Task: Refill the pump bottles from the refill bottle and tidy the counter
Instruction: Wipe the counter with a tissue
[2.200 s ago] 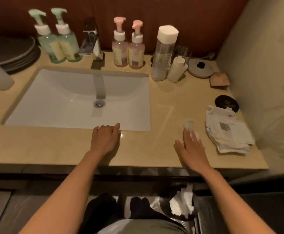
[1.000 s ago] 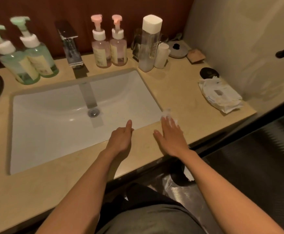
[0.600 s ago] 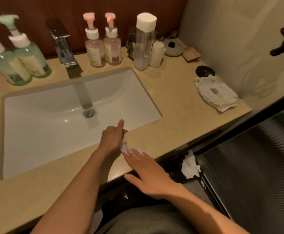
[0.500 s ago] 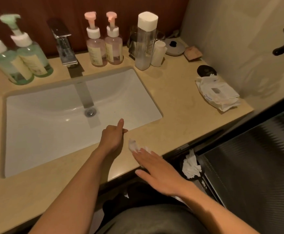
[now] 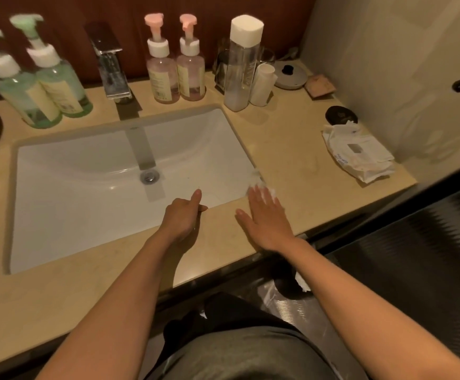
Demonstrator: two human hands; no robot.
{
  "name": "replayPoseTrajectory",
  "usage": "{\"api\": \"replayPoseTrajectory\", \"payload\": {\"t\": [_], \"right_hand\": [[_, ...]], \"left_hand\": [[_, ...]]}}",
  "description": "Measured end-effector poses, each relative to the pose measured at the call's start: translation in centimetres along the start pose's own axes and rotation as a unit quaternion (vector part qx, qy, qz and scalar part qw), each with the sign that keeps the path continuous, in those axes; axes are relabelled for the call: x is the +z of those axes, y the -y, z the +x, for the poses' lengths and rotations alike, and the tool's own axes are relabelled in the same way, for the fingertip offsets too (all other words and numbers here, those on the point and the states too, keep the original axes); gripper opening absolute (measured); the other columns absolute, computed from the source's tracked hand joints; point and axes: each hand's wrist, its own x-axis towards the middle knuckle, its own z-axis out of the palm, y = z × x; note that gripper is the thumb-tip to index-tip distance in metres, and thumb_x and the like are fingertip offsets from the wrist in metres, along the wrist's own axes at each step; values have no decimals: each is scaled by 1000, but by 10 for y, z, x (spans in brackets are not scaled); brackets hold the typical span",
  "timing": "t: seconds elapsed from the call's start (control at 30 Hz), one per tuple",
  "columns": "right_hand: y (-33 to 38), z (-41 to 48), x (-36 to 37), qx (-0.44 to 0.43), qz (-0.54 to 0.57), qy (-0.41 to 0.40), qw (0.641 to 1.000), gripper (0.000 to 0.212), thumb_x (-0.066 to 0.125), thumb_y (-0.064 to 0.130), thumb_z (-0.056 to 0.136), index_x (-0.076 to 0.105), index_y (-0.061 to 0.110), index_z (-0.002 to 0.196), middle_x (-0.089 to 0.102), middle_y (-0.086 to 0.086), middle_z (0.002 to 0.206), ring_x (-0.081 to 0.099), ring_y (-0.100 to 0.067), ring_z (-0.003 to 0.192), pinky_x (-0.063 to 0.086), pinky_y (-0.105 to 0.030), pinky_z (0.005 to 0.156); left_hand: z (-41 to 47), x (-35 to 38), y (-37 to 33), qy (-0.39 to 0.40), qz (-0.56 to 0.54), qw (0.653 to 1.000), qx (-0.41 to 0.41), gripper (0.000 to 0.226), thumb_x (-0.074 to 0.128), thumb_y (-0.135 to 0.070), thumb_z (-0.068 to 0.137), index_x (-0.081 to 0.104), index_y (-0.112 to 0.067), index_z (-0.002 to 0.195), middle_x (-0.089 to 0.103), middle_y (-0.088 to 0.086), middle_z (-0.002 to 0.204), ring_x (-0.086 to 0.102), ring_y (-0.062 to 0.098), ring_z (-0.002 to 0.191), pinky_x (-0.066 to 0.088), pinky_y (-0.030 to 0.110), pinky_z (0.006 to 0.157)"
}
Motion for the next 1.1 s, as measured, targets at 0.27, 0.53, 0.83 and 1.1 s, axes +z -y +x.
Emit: {"api": "replayPoseTrajectory", "payload": {"t": [0.27,0.53,0.83,1.1], "right_hand": [[64,-57,24,-273,-45,77,958,70,25,57,97,4,19,152,-4,0,159,-13,-11,144,-5,-34,118],[-17,-46,-31,-401,-125,218,881,59,24,49,101,-5,34,150,-6,13,157,-17,4,140,-13,-17,112],[22,29,-39,-433,-129,200,869,60,19,51,99,-14,37,147,-14,16,155,-19,2,140,-10,-24,115],[136,22,14,-535,-123,185,815,63,18,53,98,-11,29,149,-18,14,150,-22,-2,139,-24,-16,105]], "left_hand": [[-2,3,-1,-8,-12,1000,-11,58,27,-42,101,72,-7,93,63,-3,94,54,18,84,34,26,79],[-11,6,0,-4,2,1000,-12,59,22,-44,100,70,-10,104,64,-5,99,50,0,70,34,17,71],[-65,-20,52,-258,-2,966,16,35,31,-35,100,55,-30,125,49,-19,123,32,8,129,17,32,113],[-152,-17,108,-553,-156,803,-159,36,37,-21,100,46,-19,135,32,-7,149,10,2,140,13,29,114]]}}
